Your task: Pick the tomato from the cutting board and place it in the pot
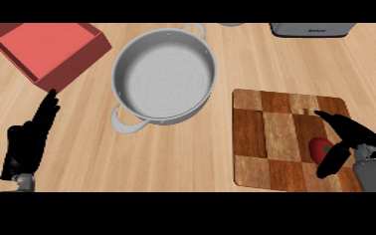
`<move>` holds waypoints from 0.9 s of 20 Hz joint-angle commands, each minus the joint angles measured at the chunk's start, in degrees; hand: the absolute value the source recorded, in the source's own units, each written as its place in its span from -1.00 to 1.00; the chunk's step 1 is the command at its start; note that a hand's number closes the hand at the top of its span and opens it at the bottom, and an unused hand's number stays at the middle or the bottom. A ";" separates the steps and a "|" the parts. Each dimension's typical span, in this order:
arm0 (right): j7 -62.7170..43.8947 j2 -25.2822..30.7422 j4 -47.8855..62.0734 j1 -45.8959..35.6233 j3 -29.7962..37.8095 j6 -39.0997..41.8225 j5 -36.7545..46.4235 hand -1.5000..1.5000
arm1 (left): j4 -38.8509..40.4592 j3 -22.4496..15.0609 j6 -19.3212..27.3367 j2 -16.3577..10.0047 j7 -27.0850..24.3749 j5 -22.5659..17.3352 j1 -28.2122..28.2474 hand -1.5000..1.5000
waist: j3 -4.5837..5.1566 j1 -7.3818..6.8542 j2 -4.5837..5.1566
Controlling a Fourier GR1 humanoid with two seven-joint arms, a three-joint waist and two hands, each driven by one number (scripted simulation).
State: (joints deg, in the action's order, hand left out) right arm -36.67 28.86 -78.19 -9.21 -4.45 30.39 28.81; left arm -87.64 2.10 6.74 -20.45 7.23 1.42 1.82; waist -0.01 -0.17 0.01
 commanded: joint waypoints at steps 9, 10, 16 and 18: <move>13.96 0.63 8.25 -2.39 0.87 -0.12 7.15 1.00 | 2.83 4.97 -4.02 0.77 -2.85 1.16 -1.12 0.00 | 0.00 -0.02 0.05; 9.97 -1.39 1.70 0.26 1.37 2.23 6.07 1.00 | -1.95 4.27 -4.42 1.40 0.99 2.05 0.73 0.00 | 0.01 0.10 -0.05; 9.25 -3.54 -1.54 3.23 2.18 2.24 7.94 1.00 | 1.03 4.77 -3.62 3.49 -0.41 4.51 -2.61 0.00 | 0.02 0.33 -0.07; 9.98 -3.29 -0.82 2.68 2.75 1.68 9.15 1.00 | -1.55 1.72 -1.74 6.73 1.96 6.77 -1.46 0.00 | 0.01 0.22 -0.05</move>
State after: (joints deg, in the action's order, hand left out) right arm -26.99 26.36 -77.68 -8.45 -2.05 31.91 36.84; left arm -88.29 6.23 2.79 -17.20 7.94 5.20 0.98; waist 0.20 -0.04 -0.20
